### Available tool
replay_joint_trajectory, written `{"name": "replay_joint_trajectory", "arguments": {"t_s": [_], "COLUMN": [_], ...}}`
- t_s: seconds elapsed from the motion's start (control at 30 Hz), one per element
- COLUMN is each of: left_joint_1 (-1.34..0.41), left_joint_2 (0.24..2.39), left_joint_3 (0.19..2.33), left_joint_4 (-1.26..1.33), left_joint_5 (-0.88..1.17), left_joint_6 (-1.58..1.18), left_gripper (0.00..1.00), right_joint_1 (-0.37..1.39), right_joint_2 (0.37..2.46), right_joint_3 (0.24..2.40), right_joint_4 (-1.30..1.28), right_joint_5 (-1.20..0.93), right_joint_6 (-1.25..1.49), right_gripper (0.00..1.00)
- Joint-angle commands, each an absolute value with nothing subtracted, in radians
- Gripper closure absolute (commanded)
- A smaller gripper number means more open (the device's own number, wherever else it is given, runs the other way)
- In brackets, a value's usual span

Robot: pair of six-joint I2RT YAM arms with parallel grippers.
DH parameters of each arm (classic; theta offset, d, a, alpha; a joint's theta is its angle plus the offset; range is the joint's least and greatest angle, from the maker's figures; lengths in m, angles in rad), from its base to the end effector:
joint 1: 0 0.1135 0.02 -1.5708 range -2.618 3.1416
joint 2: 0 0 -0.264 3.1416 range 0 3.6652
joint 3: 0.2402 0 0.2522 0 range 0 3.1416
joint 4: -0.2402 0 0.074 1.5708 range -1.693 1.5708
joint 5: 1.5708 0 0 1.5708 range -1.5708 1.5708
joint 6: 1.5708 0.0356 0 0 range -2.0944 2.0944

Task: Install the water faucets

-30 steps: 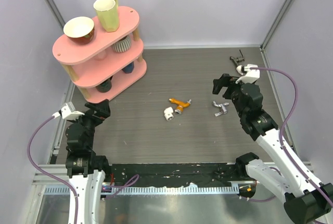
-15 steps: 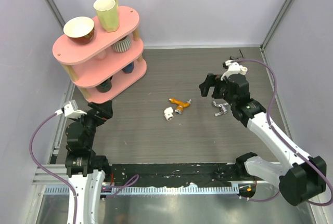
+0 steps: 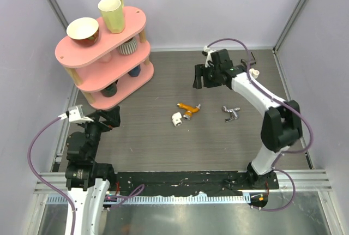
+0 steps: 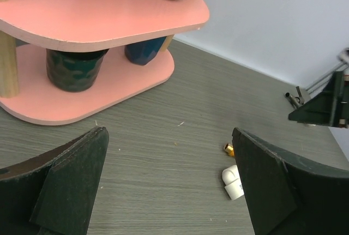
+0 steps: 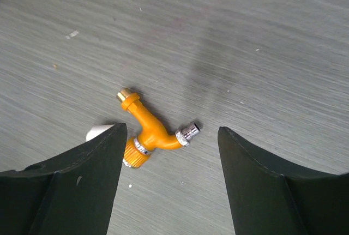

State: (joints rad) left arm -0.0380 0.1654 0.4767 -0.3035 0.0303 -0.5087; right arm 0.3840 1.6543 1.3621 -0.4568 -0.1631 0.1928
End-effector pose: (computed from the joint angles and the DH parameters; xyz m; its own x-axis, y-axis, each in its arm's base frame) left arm 0.0839 -0.0043 0.2900 -0.0264 -0.4862 -0.8735 0.0634 0.8712 -0.4868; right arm 0.3444 0.1454 0.2892 -0.7116 -0.0836 -0.6976 -0.3500 0.9031 0.2488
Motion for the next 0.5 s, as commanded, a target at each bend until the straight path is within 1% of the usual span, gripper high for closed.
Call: {"name": "replay_joint_trajectory", "arguments": {"t_s": [0.0, 0.1, 0.2, 0.27, 0.4, 0.47], "left_joint_1": [-0.073, -0.089, -0.090, -0.089, -0.089, -0.089], "left_joint_2": [0.164, 0.164, 0.164, 0.166, 0.170, 0.173], "left_joint_3": [0.474, 0.477, 0.471, 0.468, 0.468, 0.468], "left_joint_4": [-0.253, -0.255, -0.253, -0.247, -0.244, -0.245], "left_joint_5": [-0.030, -0.043, -0.041, -0.041, -0.040, -0.040], "left_joint_6": [-0.476, -0.471, -0.476, -0.477, -0.480, -0.480], "left_gripper": [0.00, 0.00, 0.00, 0.00, 0.00, 0.00], "right_joint_1": [0.426, 0.463, 0.511, 0.537, 0.564, 0.574], "right_joint_2": [1.816, 1.922, 1.979, 2.026, 2.098, 2.130], "right_joint_3": [1.558, 1.641, 1.687, 1.712, 1.775, 1.793], "right_joint_4": [-0.687, -0.802, -0.825, -0.844, -0.876, -0.887], "right_joint_5": [-0.177, -0.144, -0.123, -0.104, -0.095, -0.107], "right_joint_6": [0.069, 0.028, 0.003, -0.037, -0.072, -0.090], "right_gripper": [0.30, 0.32, 0.33, 0.37, 0.49, 0.52]}}
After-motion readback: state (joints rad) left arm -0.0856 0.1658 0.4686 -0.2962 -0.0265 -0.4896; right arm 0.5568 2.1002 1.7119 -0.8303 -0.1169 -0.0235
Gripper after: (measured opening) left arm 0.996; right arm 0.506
